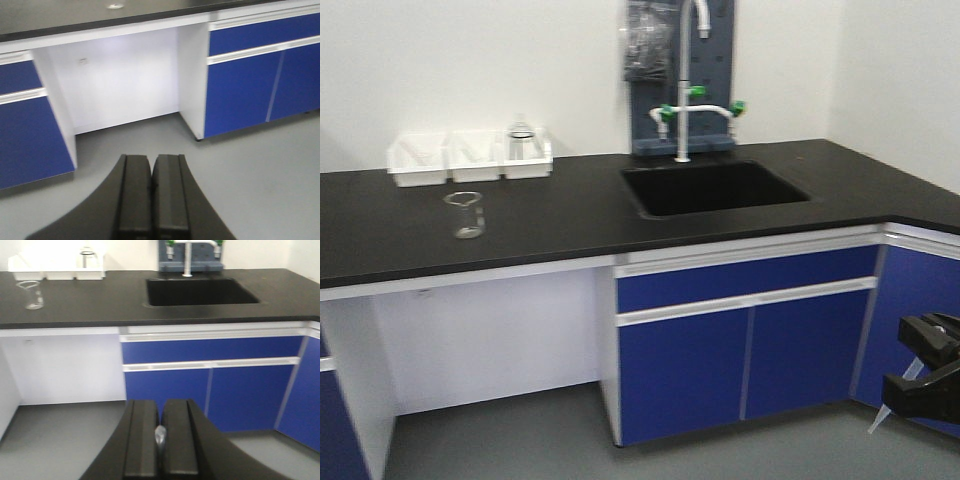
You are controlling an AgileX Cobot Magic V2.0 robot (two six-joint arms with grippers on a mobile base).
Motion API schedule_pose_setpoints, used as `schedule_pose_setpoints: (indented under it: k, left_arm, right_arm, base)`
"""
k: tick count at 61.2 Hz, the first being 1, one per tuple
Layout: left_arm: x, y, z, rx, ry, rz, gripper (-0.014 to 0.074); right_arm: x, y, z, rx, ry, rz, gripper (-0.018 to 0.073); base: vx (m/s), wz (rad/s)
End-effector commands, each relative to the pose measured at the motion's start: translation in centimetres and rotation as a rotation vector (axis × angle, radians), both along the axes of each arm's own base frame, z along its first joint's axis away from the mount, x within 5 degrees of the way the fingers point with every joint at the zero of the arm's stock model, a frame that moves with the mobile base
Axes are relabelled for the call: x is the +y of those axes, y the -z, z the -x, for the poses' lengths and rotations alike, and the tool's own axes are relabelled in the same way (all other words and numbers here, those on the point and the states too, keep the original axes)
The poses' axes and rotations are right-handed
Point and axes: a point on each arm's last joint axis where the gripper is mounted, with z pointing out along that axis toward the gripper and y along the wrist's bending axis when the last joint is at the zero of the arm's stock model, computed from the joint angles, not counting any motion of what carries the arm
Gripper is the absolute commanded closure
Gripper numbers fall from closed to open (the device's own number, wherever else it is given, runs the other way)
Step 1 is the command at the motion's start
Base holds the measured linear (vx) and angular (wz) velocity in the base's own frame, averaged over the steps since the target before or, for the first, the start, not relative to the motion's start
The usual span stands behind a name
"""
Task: Grab transparent chemical and place on left bench
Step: 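Drive the base to the bench with the white bins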
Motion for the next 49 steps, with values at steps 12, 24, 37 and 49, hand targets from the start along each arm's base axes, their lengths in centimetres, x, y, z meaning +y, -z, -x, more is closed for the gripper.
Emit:
schedule_pose_setpoints:
  k: [12,24,37,49]
  left_arm:
    - [0.02,-0.27,0.15,-0.081,0.001,0.014,0.0600]
    - [0.02,-0.27,0.15,-0.081,0.001,0.014,0.0600]
    - [0.02,-0.27,0.15,-0.081,0.001,0.014,0.0600]
    - [0.02,-0.27,0.15,-0.081,0.001,0.014,0.0600]
  right_arm:
    - [0.30,-1.74,0.26,-0.079,-0.039,-0.012,0.0564]
    - [0.30,-1.74,0.26,-0.079,-0.039,-0.012,0.0564]
    - [0.30,-1.74,0.26,-0.079,-0.039,-0.012,0.0564]
    - [0.30,-1.74,0.26,-0.079,-0.039,-0.012,0.0564]
  base:
    - [0.18,0.52]
    - [0.22,0.46]
    - [0.27,0.41]
    - [0.33,0.40]
